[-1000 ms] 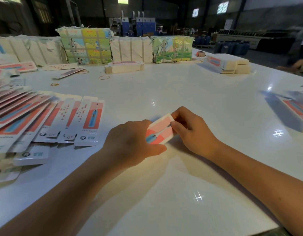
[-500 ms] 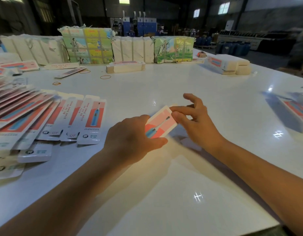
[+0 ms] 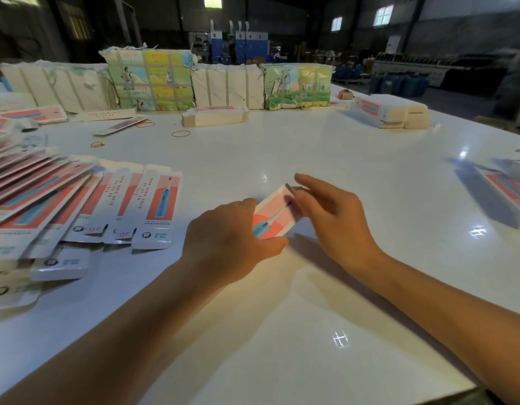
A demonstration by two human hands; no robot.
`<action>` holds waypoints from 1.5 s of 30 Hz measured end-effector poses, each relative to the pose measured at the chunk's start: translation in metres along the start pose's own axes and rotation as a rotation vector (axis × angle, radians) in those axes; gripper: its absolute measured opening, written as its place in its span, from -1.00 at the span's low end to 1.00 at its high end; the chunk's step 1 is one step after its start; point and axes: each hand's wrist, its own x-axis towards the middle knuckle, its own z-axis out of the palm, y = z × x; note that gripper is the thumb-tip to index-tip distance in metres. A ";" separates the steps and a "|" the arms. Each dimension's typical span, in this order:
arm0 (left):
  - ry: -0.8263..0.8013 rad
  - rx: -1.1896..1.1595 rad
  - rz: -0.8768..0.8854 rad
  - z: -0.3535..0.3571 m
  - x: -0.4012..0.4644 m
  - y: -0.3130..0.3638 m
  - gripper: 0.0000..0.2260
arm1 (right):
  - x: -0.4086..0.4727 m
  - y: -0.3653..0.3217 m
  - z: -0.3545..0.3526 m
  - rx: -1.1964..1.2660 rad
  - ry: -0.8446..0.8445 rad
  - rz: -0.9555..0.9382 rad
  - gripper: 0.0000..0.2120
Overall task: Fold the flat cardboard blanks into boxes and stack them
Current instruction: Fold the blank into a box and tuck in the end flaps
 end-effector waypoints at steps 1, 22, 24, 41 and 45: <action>0.002 -0.011 0.001 -0.001 0.000 0.000 -0.30 | 0.003 -0.001 -0.001 0.110 0.022 0.072 -0.82; 0.004 0.088 0.102 -0.006 -0.002 0.002 -0.47 | 0.011 0.002 -0.012 0.429 -0.093 0.323 -0.61; 0.001 0.111 0.104 -0.007 -0.003 0.002 -0.46 | 0.010 0.000 -0.011 0.416 -0.098 0.319 -0.59; 0.077 0.024 -0.007 -0.007 0.004 -0.006 -0.52 | 0.007 0.002 -0.009 0.283 0.027 0.299 -0.90; 0.089 0.045 -0.022 -0.006 0.002 -0.003 -0.53 | 0.003 0.003 -0.008 0.081 0.096 0.157 -0.80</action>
